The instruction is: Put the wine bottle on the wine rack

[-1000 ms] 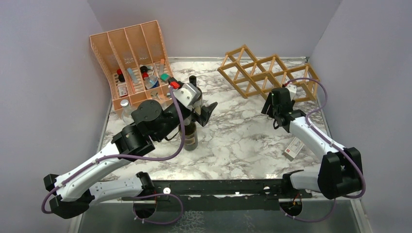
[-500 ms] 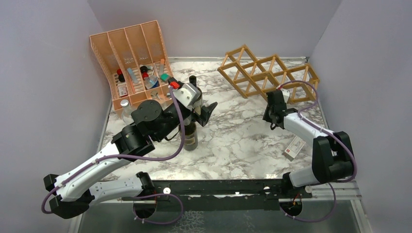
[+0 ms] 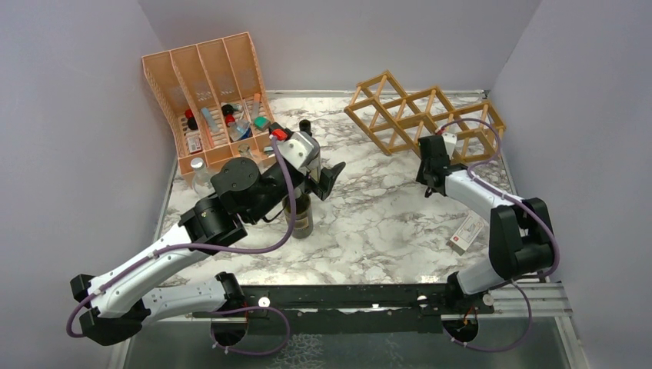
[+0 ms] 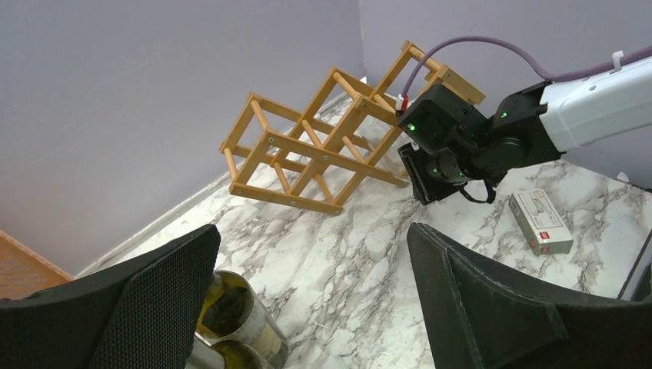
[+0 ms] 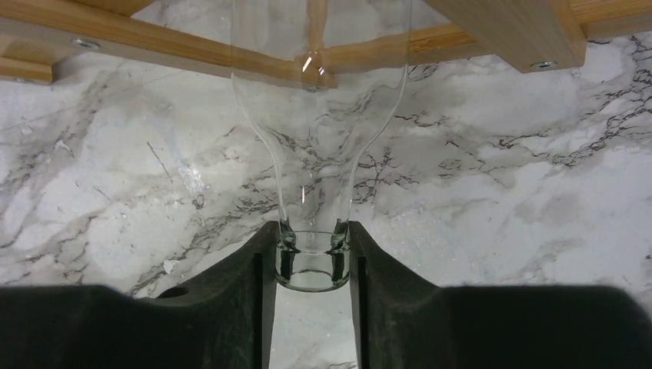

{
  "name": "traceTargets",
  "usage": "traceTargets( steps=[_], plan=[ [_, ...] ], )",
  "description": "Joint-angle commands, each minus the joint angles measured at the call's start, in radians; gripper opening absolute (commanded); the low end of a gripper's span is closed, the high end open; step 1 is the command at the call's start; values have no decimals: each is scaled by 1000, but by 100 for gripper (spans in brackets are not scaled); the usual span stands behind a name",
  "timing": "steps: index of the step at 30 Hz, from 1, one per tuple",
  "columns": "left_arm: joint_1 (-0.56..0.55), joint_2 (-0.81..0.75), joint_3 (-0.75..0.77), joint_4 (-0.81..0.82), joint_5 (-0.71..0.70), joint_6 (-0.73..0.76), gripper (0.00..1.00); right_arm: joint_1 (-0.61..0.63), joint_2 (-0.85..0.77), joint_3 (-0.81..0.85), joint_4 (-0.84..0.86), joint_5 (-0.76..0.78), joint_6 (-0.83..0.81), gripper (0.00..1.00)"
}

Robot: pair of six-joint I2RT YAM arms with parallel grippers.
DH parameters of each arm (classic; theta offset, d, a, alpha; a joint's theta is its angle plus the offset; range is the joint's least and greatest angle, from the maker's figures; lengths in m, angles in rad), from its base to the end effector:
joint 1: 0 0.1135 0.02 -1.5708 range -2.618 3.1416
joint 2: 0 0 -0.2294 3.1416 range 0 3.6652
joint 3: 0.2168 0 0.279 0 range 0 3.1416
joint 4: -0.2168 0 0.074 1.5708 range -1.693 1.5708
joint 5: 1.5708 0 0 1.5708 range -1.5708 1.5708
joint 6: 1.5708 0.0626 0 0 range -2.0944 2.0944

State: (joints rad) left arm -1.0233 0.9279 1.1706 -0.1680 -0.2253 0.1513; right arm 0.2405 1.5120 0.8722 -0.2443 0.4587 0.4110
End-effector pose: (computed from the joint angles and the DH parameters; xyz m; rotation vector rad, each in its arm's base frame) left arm 0.1510 -0.2208 0.4309 0.6835 1.3590 -0.5324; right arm 0.3401 0.0549 0.1273 0.3943 2.3174 -0.2501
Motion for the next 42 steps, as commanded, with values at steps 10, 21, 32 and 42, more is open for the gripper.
traceTargets(
  steps=[10, 21, 32, 42],
  plan=[
    [-2, -7, 32, -11, -66, 14, 99, -4, -166, 73, -113, -126, -40, 65],
    [-1, -35, 78, -125, -382, 7, 99, 8, -380, 92, -121, -620, -49, 64],
    [-1, -97, 28, -168, -530, -4, 99, 211, -534, 9, 222, -947, -44, 64],
    [-1, -147, 49, -161, -513, -39, 99, 578, -319, 172, 271, -798, -217, 67]
  ],
)
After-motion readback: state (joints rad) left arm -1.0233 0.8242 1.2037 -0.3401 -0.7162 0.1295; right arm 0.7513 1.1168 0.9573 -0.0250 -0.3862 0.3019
